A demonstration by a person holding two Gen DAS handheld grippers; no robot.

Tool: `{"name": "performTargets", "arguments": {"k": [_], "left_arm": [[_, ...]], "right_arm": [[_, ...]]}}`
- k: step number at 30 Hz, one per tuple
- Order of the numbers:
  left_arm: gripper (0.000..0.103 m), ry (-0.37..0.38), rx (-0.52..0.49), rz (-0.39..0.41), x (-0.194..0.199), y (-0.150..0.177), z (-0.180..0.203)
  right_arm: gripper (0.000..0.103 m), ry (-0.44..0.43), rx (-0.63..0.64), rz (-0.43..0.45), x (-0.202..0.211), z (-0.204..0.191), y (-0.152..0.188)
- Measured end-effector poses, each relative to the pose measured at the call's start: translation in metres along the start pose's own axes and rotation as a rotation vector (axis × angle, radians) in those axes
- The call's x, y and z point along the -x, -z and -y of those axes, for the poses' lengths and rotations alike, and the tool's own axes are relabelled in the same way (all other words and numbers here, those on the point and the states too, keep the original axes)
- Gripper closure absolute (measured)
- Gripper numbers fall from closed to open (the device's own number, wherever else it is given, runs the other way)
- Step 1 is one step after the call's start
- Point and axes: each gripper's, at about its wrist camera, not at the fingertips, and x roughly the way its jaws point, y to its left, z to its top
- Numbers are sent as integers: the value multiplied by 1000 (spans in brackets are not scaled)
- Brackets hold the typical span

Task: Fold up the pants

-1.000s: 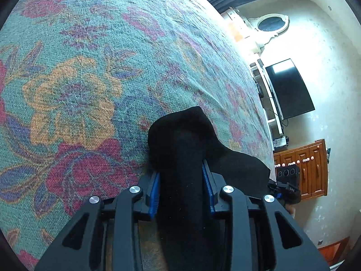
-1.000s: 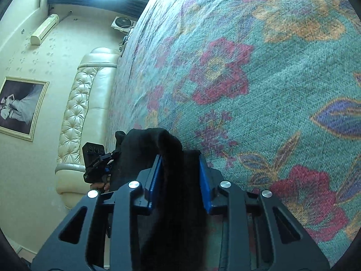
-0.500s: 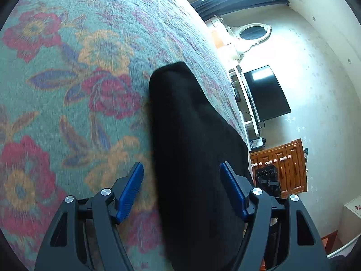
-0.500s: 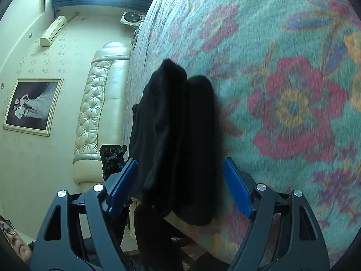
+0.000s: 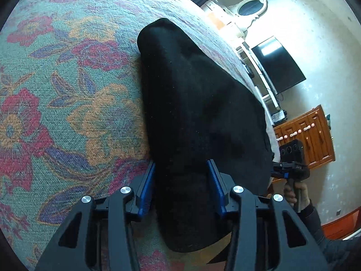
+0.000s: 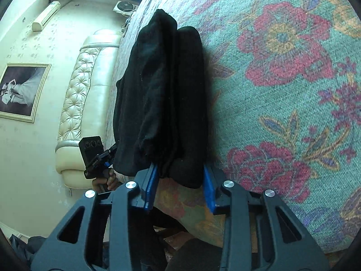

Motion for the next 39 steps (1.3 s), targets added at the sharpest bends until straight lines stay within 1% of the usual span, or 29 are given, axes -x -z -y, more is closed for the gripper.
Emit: {"name": "performTargets", "arguments": {"k": [1,2,3,4,5,6,7,8,9,11,12,13,16,19,22,24,26,27,28,29,30,31,33,35,36,37,38,39], "left_arm": [[58,-14,-25,5,-2,-2,0],[58,-12,-27,11,-2,-1,0],[58,1,-14,17,0,-2,-2],[55,16,-1,24,3,-1,-4],[53,29,13,36,7,-2,-6],[43,32,23,51,11,-4,-7],[28,33,35,66,17,-6,-9],[22,41,56,83,21,-12,-9],[20,70,91,102,25,-16,-13],[19,138,157,113,29,-23,-22],[18,150,175,108,29,-26,-25],[18,139,178,105,27,-30,-27],[18,90,128,83,18,-41,-21],[18,92,102,58,5,-49,-14],[18,93,74,39,-9,-55,-8],[17,82,80,28,-18,-59,-10],[17,91,83,22,-25,-60,-10],[17,99,83,22,-26,-61,-12],[17,105,80,19,-24,-59,-15],[17,108,74,15,-24,-59,-15],[17,106,64,14,-24,-59,-14],[17,95,50,12,-25,-59,-11],[17,46,2,5,-27,-56,-3],[17,-15,-53,-2,-31,-53,8],[24,-53,-79,-4,-32,-52,12],[36,-96,-96,-3,-33,-51,14],[39,-108,-92,-3,-32,-51,12],[49,-98,-71,-2,-31,-52,10]], "right_arm": [[69,-1,9,2,0,0,0],[68,-5,12,6,-2,-2,-1],[64,-7,22,11,0,-1,2],[56,-14,26,16,1,-2,3],[53,-20,27,13,1,-5,5],[43,-14,31,12,4,-8,4],[29,-16,29,24,6,-12,-1],[24,-32,25,43,11,-13,-3],[18,-53,17,67,17,-13,-5],[16,-104,-14,90,24,-7,-14],[16,-119,-36,96,25,-2,-18],[16,-134,-56,97,25,2,-23],[16,-177,-81,77,18,11,-33],[16,-186,-64,46,8,9,-44],[16,-169,-42,23,0,4,-52],[17,-154,-25,11,-3,1,-55],[21,-132,-9,0,-6,-2,-56],[27,-119,-6,-5,-7,-2,-58],[37,-107,-6,-8,-8,-3,-58],[43,-93,-11,-11,-11,-5,-58],[56,-80,-21,-14,-12,-1,-58],[62,-78,-31,-17,-12,3,-58],[66,-89,-33,-11,-10,8,-55],[68,-82,-21,1,-10,6,-52],[68,-81,-20,7,-10,5,-51],[69,-83,-19,11,-10,5,-50],[69,-85,-18,16,-10,4,-49],[69,-88,-17,20,-9,6,-49]]}}
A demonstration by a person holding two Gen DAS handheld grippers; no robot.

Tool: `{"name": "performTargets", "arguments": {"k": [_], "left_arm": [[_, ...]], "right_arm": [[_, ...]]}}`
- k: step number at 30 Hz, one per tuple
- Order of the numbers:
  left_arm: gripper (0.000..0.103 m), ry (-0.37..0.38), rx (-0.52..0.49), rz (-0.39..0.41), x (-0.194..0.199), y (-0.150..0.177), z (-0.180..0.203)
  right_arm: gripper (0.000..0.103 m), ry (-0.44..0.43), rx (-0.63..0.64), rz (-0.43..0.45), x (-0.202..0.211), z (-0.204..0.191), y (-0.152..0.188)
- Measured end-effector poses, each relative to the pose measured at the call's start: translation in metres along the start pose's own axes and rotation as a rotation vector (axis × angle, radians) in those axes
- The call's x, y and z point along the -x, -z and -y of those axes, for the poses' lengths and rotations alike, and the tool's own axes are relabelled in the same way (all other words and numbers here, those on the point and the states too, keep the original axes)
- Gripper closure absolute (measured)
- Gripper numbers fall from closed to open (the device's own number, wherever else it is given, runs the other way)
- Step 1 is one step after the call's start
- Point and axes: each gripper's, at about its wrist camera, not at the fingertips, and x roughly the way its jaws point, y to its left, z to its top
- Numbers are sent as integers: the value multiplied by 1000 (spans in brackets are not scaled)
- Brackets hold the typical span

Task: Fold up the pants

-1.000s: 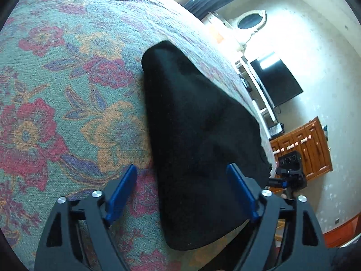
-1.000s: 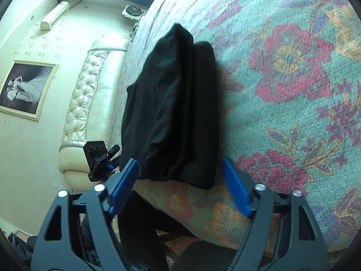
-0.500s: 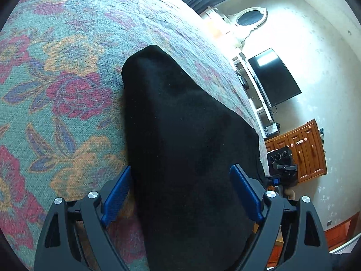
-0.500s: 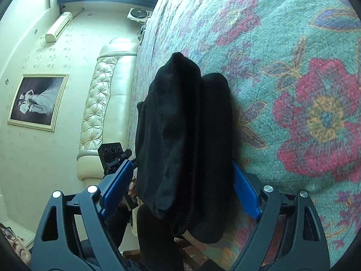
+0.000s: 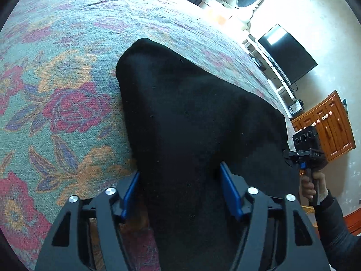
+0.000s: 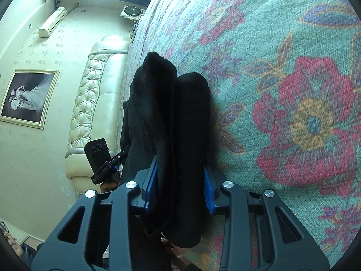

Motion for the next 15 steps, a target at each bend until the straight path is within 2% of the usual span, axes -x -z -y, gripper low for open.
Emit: {"name": "performTargets", "arguments": {"k": [1,6,15], "left_arm": [[56,8,18,-1,1,-1,-3],[70,-9,-18,9,6,0,-1],[72,-23,-22,42,10,0,-3]], "right_arm": [[69,-2,-2,3,0,0,1],[70,5,10,19,-2,-6,3],[76,27,63,60,-8,-23,2]]}}
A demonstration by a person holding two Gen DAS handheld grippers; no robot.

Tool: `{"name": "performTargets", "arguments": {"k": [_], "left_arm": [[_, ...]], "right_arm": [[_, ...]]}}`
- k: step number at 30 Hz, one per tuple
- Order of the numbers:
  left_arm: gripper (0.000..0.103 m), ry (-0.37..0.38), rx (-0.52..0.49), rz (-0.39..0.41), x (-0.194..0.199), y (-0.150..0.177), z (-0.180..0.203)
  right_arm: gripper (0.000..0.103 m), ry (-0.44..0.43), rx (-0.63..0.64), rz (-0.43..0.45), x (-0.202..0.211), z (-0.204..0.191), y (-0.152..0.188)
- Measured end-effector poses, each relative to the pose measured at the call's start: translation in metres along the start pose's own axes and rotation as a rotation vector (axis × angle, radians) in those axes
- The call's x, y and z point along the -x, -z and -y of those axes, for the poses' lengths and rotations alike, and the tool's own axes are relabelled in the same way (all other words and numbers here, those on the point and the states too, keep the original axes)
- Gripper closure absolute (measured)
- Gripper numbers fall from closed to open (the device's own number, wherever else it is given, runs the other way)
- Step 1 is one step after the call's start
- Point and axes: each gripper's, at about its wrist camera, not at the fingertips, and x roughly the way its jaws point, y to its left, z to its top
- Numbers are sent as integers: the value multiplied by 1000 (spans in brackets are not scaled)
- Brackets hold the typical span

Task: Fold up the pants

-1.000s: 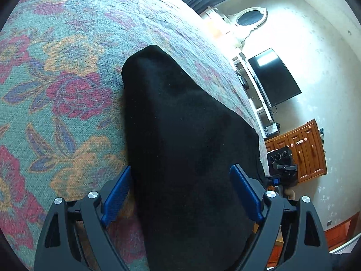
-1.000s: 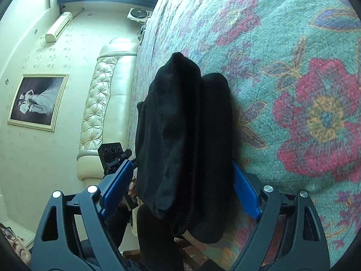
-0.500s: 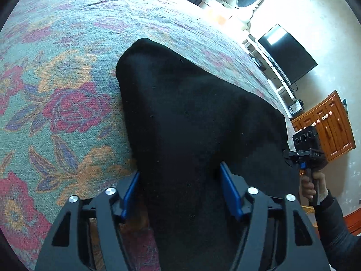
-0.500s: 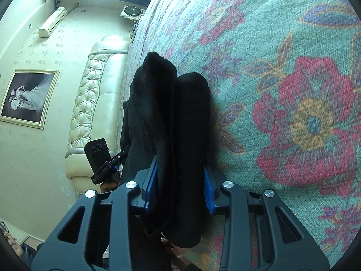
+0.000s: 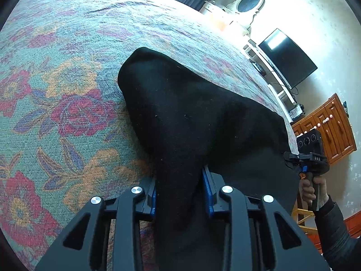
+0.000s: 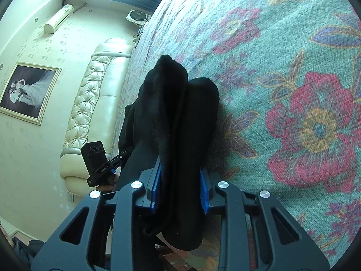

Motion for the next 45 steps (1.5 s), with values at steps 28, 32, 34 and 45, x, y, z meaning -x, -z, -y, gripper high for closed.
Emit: {"name": "performTargets", "arguments": {"k": [28,32,34,45], "left_arm": [[61,43,27,-12,1,-1,-16],[42,91,67,-11,-5,-3,-21],[39,86,54,-14,-8,-5,-17],[79,72,-8,1,5,-8,-13]], "right_arm": [[39,-18,-22,-33,-26,8,-24],[38,-28,-14,-62,-37,5,-31],[64,-11,-18,-60,-39,5,-31],[74,-81,22,17,-38,-9,-29]]}}
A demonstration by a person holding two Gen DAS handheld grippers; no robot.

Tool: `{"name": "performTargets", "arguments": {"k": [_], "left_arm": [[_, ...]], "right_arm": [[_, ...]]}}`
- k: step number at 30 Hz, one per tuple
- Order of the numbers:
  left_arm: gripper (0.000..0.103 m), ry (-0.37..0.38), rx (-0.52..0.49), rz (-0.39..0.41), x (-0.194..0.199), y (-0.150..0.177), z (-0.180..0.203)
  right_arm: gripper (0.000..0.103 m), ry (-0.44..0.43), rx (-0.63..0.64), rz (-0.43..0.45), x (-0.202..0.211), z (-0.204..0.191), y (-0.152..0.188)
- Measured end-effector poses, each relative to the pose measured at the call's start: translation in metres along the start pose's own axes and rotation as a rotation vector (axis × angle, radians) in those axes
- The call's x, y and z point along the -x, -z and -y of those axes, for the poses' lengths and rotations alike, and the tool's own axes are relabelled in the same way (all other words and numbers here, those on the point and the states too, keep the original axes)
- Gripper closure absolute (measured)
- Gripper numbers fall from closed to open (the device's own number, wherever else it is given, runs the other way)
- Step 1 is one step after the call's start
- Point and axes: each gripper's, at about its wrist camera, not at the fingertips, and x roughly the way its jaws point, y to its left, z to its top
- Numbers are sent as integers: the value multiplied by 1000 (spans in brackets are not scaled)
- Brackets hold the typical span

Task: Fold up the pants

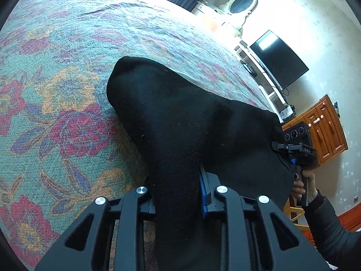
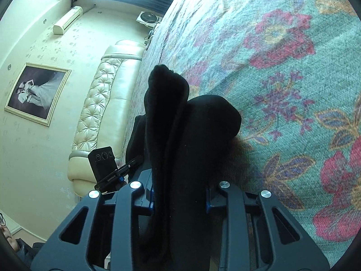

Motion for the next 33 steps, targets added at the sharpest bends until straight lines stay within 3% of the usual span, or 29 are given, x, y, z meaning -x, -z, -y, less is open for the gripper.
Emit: {"name": "performTargets", "arguments": {"k": [7,19,33], "left_arm": [[79,-36,7,26,16,-8,-19],[79,-96,54,47,45,-32,-68],[78,-86,68,55,47,-45,-86]], "right_arm": [[74,-17,19,-10,-24,-12,-13],[74,-31,31,-60,-101,-39,-49],[74,-24,29,-77,-126,-39,-72]]}}
